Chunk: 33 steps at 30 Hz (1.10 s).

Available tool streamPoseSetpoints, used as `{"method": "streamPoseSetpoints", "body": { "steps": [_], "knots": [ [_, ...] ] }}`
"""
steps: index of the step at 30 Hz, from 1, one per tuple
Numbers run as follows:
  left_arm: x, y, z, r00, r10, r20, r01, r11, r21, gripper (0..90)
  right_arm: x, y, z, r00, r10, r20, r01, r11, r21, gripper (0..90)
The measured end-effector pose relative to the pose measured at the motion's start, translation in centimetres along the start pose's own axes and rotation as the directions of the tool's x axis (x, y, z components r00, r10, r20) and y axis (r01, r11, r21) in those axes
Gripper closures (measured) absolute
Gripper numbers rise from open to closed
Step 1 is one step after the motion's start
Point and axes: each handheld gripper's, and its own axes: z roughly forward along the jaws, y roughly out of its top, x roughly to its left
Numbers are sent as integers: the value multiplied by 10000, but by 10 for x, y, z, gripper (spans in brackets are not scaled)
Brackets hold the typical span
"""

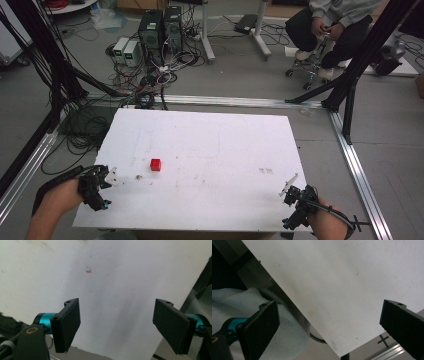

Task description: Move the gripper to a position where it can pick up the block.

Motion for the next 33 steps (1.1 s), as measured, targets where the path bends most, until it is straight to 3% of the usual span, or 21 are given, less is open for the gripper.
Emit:
{"method": "streamPoseSetpoints", "body": {
  "steps": [7,10,14,19,20,24,33],
  "knots": [
    [25,22,-4,9966,783,250,-784,9969,38,225,-2,-2,2,10000,37,-65,-37,10000,3,20],
    [35,34,-4,9909,1296,362,-1303,9914,159,225,-3,-3,4,10000,59,-76,-59,10000,46,20],
    [47,49,-5,9866,1585,394,-1595,9869,232,226,-4,-3,5,9999,58,-95,-57,10000,38,20],
    [58,68,-6,9763,2120,430,-2131,9768,221,226,-4,-3,7,9999,63,-127,-62,9999,90,20],
    [61,76,-6,9717,2326,418,-2335,9721,199,226,-4,-3,8,9999,70,-144,-68,9999,125,20],
    [66,87,-5,9679,2475,442,-2481,9687,91,225,-4,-3,8,9999,33,-127,-31,9999,135,20],
    [73,126,-1,9484,3107,636,-3114,9503,21,226,-3,-1,10,9999,-1,-158,4,9999,172,20]
  ]
}}
